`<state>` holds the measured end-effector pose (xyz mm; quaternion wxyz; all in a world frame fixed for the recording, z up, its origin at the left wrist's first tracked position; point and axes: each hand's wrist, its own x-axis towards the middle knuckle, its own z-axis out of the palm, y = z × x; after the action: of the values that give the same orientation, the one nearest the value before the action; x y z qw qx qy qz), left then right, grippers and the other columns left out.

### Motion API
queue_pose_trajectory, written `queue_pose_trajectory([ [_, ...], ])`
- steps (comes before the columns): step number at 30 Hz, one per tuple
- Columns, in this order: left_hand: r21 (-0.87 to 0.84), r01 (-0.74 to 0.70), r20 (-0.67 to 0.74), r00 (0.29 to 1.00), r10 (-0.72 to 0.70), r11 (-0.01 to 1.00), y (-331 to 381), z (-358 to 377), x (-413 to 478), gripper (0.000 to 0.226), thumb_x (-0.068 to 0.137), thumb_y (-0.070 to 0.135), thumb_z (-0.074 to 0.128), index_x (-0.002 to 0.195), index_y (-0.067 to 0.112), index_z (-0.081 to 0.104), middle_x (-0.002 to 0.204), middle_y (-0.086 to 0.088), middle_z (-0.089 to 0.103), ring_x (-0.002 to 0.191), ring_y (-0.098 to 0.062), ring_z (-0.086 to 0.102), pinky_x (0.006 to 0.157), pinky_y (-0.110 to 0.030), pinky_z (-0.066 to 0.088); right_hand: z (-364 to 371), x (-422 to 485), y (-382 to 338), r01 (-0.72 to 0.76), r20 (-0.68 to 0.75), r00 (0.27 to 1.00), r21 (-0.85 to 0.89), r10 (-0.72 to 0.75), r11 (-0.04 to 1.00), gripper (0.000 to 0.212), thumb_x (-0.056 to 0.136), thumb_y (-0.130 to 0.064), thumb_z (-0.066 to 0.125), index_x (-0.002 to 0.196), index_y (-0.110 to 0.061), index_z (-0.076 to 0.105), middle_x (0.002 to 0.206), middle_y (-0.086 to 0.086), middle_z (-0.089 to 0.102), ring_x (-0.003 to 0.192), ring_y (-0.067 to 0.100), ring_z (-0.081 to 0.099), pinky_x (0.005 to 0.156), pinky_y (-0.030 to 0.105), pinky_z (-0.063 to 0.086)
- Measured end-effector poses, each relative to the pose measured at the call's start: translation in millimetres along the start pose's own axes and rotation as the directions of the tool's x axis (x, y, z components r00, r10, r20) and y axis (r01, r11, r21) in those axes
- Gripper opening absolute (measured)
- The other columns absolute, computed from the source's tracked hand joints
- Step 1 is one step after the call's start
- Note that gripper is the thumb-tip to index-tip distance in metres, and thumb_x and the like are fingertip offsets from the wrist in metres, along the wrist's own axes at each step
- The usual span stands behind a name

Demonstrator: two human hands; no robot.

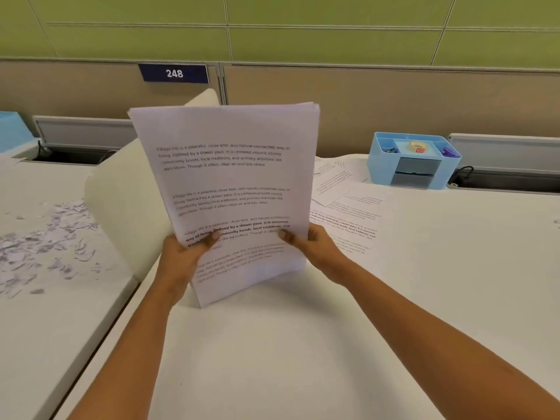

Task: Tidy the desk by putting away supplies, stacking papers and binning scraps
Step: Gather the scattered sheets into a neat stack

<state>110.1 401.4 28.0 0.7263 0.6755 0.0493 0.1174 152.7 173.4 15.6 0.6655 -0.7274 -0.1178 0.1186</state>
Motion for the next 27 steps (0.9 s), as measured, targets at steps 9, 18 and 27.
queue_pose_trajectory([
  [9,-0.021,0.147,-0.206,0.967,-0.148,0.989,-15,-11,1,0.025,0.084,0.006,0.064,0.109,0.010,0.063,0.092,0.000,0.068,0.077,-0.015,0.067,0.073,-0.034,0.055,-43,32,44,-0.140,-0.098,0.988,-0.884,0.116,0.446,0.065,0.094,-0.050,0.041,0.146,-0.016,0.024,0.157,0.003,0.012,0.144,0.016,0.011,0.116,0.043,0.011],
  [18,-0.116,0.262,-0.191,0.941,-0.280,0.958,-21,-19,3,0.020,0.084,0.004,0.063,0.103,0.011,0.064,0.095,-0.004,0.068,0.079,-0.021,0.068,0.062,-0.039,0.058,-51,1,38,0.042,0.036,0.999,-0.831,-0.022,0.554,0.037,0.090,-0.042,0.054,0.119,-0.020,0.062,0.126,-0.004,0.061,0.116,0.013,0.056,0.098,0.029,0.041],
  [27,-0.156,0.303,-0.163,0.931,-0.327,0.940,-31,-14,-2,0.024,0.083,0.002,0.063,0.105,0.012,0.064,0.104,-0.008,0.067,0.093,-0.028,0.065,0.081,-0.045,0.053,-83,8,24,-0.301,-0.441,0.896,-0.698,-0.059,0.650,0.034,0.084,-0.031,0.065,0.114,-0.016,0.062,0.119,0.002,0.063,0.107,0.018,0.057,0.094,0.033,0.045],
])
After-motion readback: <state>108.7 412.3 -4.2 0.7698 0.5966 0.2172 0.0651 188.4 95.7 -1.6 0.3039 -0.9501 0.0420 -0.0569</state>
